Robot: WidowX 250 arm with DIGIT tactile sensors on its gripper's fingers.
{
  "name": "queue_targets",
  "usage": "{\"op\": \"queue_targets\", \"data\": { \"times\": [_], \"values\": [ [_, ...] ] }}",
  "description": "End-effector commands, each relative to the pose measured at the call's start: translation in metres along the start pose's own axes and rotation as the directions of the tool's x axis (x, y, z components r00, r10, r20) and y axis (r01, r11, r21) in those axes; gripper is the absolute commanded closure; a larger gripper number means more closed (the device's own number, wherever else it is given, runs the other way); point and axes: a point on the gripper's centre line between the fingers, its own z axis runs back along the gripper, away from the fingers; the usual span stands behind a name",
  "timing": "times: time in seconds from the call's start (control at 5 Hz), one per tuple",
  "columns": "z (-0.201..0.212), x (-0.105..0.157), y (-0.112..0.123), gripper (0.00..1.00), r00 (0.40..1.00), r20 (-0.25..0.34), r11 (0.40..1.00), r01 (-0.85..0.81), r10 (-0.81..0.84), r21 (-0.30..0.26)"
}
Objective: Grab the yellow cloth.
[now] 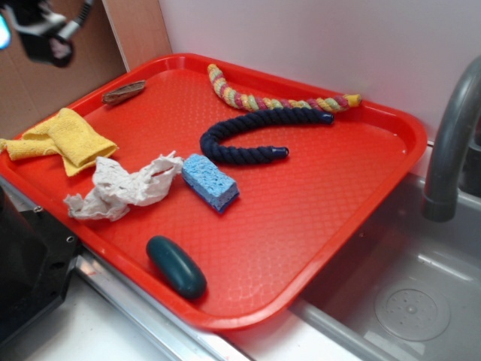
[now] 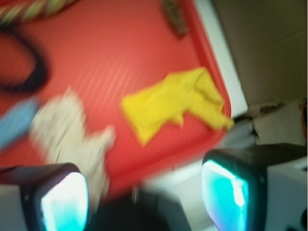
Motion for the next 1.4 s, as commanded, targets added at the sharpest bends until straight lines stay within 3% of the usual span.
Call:
{"op": "queue_targets", "data": {
  "times": [0.0,0.2,0.4,0.6,0.8,1.0,1.2],
  "values": [
    [-0.051,0.031,0.014,0.00,0.846,0.162,0.862,-0.502,0.507,-0.076],
    [-0.083,0.028,0.009,0.00,0.750,0.128,0.760,-0.648,0.649,-0.054],
    [-0.114,0.007,0.018,0.00,0.783,0.083,0.787,-0.617,0.616,-0.016],
    [-0.117,0.010,0.009,0.70,0.829,0.060,0.831,-0.554,0.556,-0.053],
    [-0.113,0.010,0.007,1.00,0.834,0.063,0.836,-0.544,0.548,-0.068],
    [-0.113,0.026,-0.012,1.00,0.879,0.069,0.880,-0.465,0.472,-0.098],
    [-0.071,0.049,-0.067,1.00,0.960,0.113,0.956,-0.233,0.255,-0.177]
  ]
}}
